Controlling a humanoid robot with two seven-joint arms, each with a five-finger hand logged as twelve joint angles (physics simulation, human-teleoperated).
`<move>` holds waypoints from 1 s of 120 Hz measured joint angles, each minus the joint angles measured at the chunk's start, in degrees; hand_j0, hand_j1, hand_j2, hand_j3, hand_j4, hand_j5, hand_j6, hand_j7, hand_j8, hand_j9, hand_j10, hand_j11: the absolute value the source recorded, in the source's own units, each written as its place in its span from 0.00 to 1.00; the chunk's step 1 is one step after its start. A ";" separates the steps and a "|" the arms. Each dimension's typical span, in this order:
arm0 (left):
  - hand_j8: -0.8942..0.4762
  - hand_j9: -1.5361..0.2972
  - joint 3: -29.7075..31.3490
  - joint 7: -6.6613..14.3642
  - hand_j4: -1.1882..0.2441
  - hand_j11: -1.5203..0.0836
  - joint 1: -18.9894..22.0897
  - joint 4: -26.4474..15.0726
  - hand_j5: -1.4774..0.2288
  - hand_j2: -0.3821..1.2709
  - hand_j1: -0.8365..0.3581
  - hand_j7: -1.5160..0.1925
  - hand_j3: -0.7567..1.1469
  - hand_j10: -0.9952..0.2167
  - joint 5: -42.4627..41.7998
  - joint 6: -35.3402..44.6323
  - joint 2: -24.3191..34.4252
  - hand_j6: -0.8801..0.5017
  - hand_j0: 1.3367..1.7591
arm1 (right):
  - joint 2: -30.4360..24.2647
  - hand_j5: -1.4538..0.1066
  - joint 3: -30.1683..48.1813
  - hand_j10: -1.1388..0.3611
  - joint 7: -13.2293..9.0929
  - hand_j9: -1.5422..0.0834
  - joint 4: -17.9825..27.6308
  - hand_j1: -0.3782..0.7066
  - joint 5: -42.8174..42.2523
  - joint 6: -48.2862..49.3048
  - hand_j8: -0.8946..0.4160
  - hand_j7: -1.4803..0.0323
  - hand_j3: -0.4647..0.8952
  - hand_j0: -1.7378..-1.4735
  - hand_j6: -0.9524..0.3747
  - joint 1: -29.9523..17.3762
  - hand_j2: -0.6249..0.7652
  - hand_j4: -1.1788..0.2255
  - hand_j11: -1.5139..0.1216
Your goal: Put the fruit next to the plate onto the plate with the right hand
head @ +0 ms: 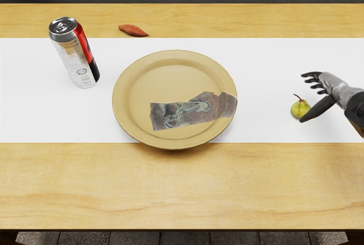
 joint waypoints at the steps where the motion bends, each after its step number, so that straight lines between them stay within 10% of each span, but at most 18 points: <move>1: 0.64 0.82 0.00 0.00 0.82 0.93 0.00 0.00 0.85 0.23 0.97 0.87 0.40 0.80 0.00 0.00 0.00 0.62 0.76 | 0.00 0.76 -0.01 0.62 0.00 0.78 0.04 0.25 -0.11 -0.23 0.52 0.80 0.34 0.30 0.56 -0.10 0.42 0.69 0.76; 120: 0.64 0.82 0.00 0.00 0.82 0.93 0.00 0.00 0.85 0.23 0.97 0.87 0.40 0.80 0.00 0.00 0.00 0.62 0.76 | 3.08 0.67 -4.63 0.55 -0.18 0.70 -0.14 0.37 -5.64 -8.63 0.44 0.71 0.34 0.30 0.48 -1.30 0.41 0.62 0.68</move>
